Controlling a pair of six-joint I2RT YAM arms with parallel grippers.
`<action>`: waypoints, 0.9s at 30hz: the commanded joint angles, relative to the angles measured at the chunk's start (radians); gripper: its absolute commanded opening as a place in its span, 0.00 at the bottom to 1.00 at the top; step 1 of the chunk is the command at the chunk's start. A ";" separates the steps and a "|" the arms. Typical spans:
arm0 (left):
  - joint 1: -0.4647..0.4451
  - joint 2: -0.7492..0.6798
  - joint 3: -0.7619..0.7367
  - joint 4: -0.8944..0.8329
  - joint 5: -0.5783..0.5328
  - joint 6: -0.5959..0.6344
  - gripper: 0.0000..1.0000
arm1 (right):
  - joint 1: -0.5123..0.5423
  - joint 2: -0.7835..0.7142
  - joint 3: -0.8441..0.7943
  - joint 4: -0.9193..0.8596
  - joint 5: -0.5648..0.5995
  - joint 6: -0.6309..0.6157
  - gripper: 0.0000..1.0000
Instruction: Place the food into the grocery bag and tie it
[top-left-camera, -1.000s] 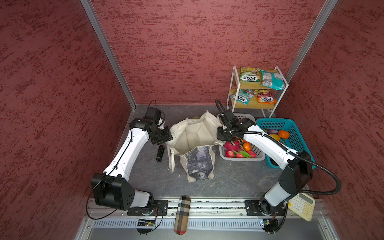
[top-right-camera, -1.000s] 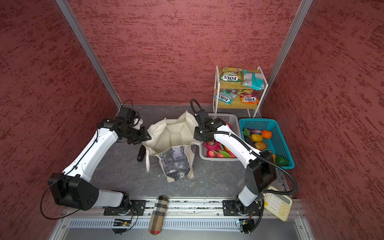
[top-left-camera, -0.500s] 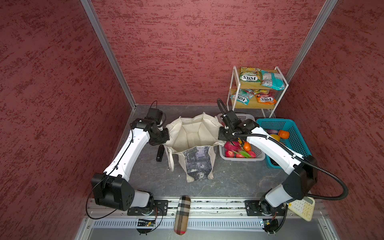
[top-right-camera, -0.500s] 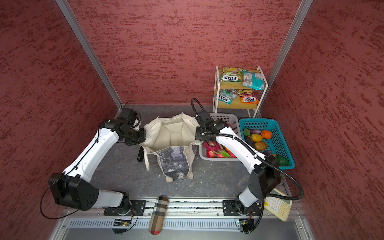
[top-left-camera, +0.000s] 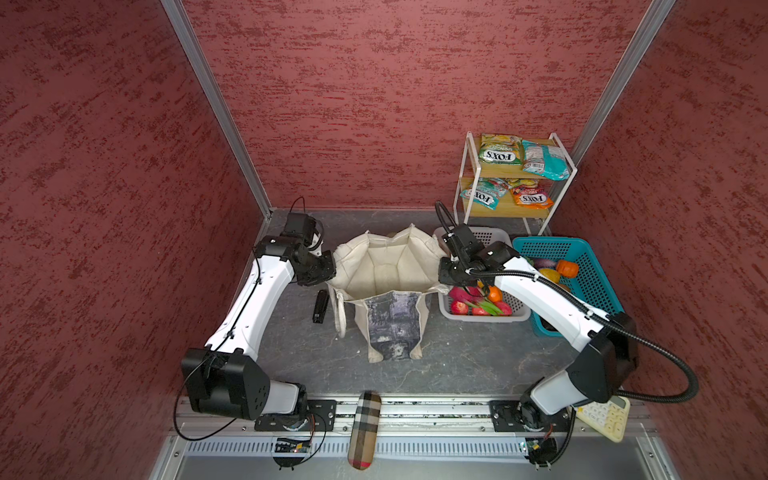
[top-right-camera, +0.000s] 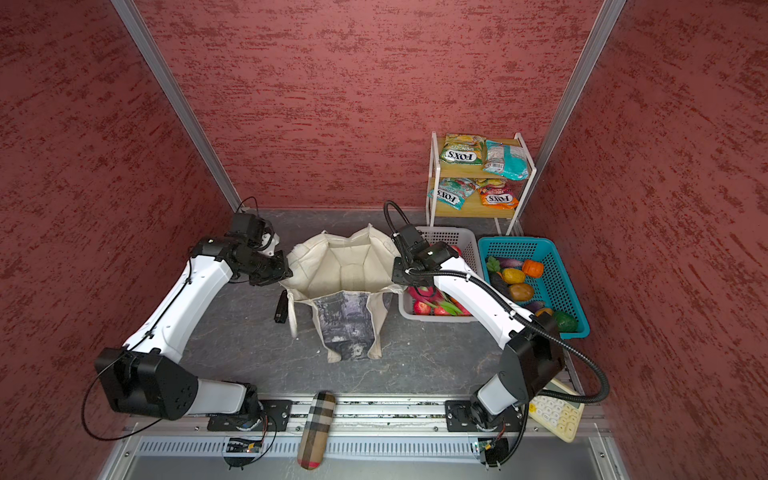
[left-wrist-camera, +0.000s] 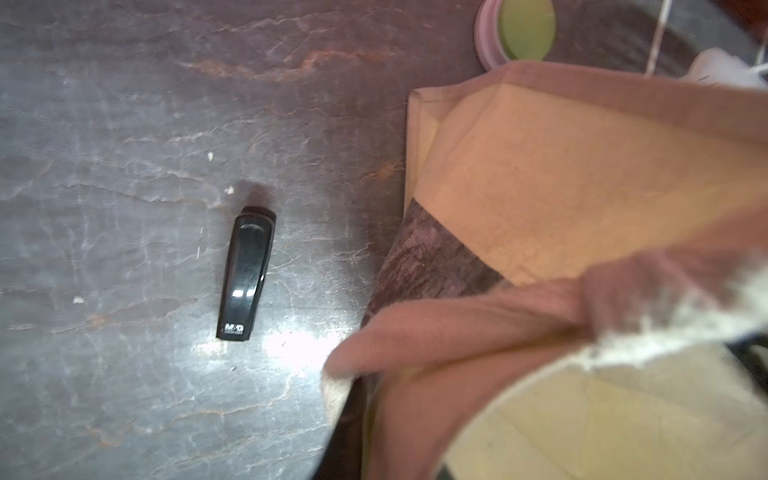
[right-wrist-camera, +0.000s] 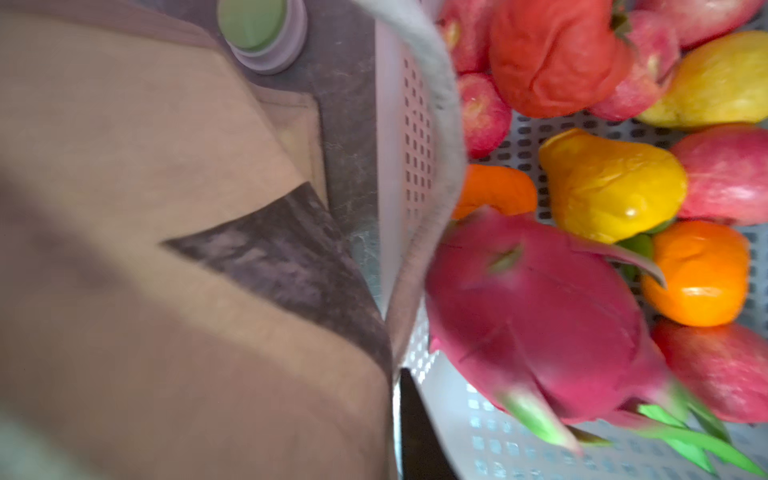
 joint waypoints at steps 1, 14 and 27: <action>0.000 -0.009 0.006 0.027 0.045 0.018 0.37 | 0.005 -0.035 0.009 0.058 -0.037 -0.006 0.30; -0.001 -0.044 -0.023 0.022 0.026 0.025 0.37 | 0.005 -0.122 0.049 0.063 0.061 -0.013 0.68; 0.033 -0.059 -0.024 0.016 0.012 0.041 0.05 | 0.000 -0.267 0.052 0.049 0.216 -0.048 0.76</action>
